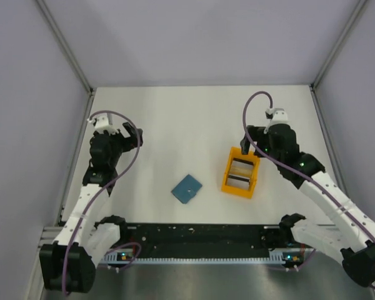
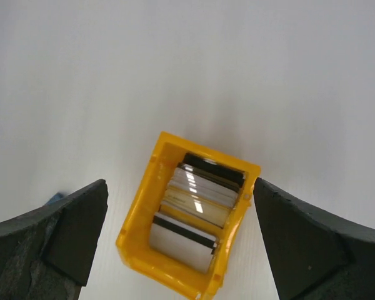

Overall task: Put the credit cards into the card holder
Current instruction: Move the storage box to the center of the board.

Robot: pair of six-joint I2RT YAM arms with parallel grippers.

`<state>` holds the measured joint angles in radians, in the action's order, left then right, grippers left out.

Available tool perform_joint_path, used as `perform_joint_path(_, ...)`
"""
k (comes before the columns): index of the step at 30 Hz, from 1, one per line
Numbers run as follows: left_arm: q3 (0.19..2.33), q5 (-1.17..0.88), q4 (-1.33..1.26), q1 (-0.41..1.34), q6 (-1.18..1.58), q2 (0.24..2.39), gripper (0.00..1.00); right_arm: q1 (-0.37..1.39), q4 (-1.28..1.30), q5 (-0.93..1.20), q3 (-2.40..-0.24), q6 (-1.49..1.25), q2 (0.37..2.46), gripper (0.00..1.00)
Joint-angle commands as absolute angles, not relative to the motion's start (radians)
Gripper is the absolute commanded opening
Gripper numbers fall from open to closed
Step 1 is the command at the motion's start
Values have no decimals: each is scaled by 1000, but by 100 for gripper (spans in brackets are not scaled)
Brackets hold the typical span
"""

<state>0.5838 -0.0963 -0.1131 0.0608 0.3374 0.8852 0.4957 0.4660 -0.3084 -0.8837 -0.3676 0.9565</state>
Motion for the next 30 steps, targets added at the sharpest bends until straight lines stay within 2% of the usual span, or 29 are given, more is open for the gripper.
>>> perform_joint_path(1, 627, 112, -65, 60, 479, 954, 98, 517, 460, -5, -853, -379, 920, 99)
perform_joint_path(3, 675, -25, -5, 57, 411, 1027, 98, 601, 480, 43, -842, -361, 934, 99)
perform_joint_path(6, 774, -99, 135, 57, 417, 1121, 99, 774, 520, 12, -847, -338, 969, 99)
perform_joint_path(14, 723, -328, 14, 58, 348, 1046, 98, 948, 540, 86, -743, -459, 983, 99)
perform_joint_path(18, 701, -363, 9, 64, 376, 1071, 98, 950, 508, 106, -648, -531, 982, 99)
perform_joint_path(21, 703, -382, -21, 92, 377, 1101, 98, 951, 497, 43, -630, -538, 1003, 99)
perform_joint_path(25, 730, -298, 33, 187, 339, 1143, 96, 928, 463, 5, -633, -523, 1080, 99)
perform_joint_path(30, 732, -236, 25, 284, 333, 1163, 98, 848, 396, 20, -638, -494, 1146, 99)
